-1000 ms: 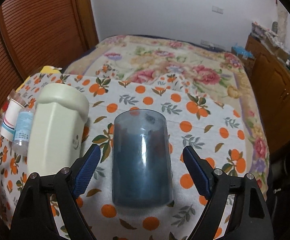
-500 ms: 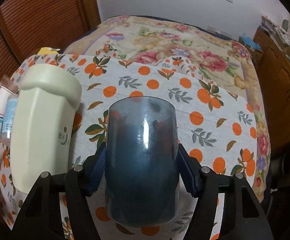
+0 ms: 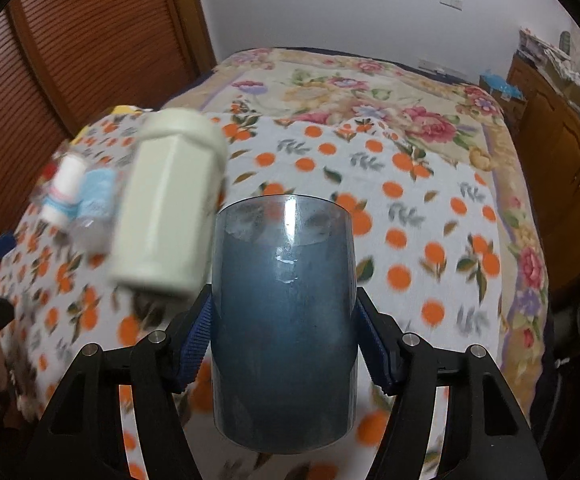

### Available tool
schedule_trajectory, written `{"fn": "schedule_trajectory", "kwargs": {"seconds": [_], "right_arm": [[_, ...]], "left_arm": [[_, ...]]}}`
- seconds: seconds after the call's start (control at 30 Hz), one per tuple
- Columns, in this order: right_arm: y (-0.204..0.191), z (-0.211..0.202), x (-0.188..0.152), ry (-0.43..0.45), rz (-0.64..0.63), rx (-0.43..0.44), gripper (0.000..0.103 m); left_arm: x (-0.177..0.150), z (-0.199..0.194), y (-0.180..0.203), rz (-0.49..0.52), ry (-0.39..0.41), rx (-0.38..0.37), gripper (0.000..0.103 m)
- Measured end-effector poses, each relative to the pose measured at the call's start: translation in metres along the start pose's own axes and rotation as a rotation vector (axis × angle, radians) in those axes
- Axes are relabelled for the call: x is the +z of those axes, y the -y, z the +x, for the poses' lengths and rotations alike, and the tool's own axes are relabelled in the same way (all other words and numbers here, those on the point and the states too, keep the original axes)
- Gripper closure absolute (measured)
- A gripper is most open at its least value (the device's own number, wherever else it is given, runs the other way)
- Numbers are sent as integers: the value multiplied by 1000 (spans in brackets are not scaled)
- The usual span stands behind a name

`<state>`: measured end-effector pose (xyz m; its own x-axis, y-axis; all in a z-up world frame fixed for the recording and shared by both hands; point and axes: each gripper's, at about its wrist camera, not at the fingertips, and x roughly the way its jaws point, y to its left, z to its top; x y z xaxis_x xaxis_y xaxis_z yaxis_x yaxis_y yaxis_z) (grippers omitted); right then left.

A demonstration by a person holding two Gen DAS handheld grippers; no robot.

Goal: Flip cup upright
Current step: 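Lift the blue cup with the right gripper and carry it toward the left gripper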

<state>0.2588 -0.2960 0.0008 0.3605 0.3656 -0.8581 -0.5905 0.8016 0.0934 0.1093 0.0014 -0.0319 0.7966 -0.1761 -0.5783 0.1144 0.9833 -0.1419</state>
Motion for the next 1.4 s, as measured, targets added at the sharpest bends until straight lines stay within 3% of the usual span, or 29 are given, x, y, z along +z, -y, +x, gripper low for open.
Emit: {"fn": "schedule_trajectory", "kwargs": {"seconds": [0.17,0.47,0.87,1.3,1.4], "right_arm": [[-30,-17,-30,17,-19,38,36],[-80,-13,-62,22,-27,118,36],[-131,11,-63,-6,-24,160,35],[-139,24,-58,-26,-39,134,35],[-139,17,-60,-2,-46,132,27]], "left_arm": [[-8,-19,5,6,18,-7,12],[-24,-38,-4,-6,1,55,12],[-34,-38,-31,-50,-32,99,12],[-34,-34,-34,-64,-47,90,12],[-32,-31,-31,-69,-54,85,12]]}}
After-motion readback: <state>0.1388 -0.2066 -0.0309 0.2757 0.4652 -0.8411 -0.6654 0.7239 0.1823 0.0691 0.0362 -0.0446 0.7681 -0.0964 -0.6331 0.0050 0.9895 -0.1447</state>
